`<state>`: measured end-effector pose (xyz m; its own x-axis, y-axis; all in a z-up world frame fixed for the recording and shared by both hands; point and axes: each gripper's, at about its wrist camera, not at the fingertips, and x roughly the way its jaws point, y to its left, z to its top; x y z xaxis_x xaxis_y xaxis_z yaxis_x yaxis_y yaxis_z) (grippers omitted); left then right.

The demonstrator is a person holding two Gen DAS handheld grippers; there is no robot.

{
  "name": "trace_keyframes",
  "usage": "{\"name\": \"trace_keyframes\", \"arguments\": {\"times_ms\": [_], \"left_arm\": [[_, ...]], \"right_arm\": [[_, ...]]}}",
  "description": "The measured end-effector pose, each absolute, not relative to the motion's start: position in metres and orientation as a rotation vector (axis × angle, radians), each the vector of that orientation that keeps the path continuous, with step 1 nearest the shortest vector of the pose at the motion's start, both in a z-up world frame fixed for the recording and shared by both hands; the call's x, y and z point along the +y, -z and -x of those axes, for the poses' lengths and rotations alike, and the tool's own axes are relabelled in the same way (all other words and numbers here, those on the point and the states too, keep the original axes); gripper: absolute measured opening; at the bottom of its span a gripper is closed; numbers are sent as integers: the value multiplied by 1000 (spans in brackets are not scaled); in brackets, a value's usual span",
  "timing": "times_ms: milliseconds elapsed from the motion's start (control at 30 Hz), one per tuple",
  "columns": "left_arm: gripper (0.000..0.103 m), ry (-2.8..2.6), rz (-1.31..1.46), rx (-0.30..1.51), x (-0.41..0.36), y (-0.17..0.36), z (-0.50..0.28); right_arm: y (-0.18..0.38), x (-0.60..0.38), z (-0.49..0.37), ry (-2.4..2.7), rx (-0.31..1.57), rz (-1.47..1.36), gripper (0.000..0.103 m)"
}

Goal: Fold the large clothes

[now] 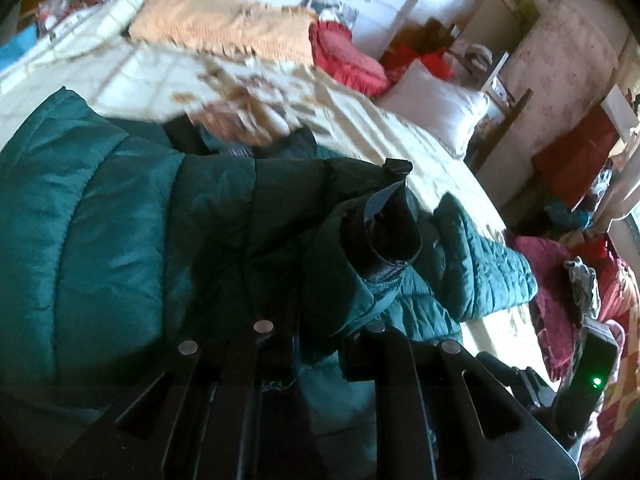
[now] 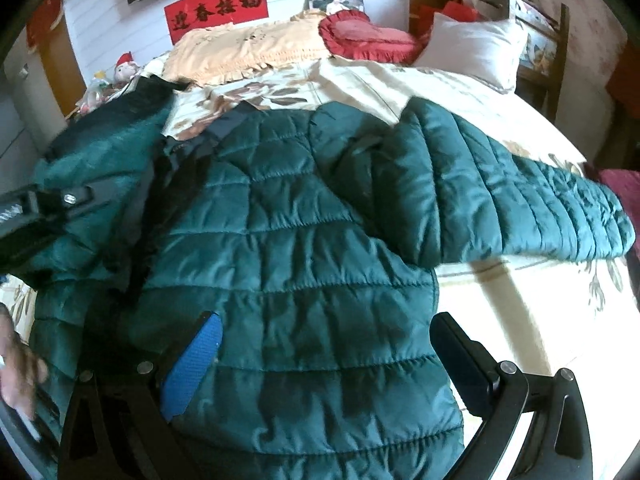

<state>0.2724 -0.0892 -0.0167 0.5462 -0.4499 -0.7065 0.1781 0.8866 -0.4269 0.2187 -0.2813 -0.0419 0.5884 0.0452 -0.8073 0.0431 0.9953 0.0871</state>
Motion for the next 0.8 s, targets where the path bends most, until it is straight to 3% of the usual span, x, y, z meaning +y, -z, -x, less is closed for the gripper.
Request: {"name": "trace_keyframes", "arguments": {"times_ms": [67,233,300,500,800], "left_arm": [[13,401,349,964,-96,28,-276],[56,464,367,978,-102,29,-272],[62,486,355,979,-103,21,-267],[62,485,310,931,-75,-15,-247],[62,216,239,816,40,-41,-215]], "right_arm": [[47,-285,-216,-4,957,-114,103],[51,-290,-210,-4,968,-110,103],[49,-291,-208,-4,965,-112,103],[33,-289,-202,-25,939,-118,103],[9,-250,-238,-128,907,-150,103]]}}
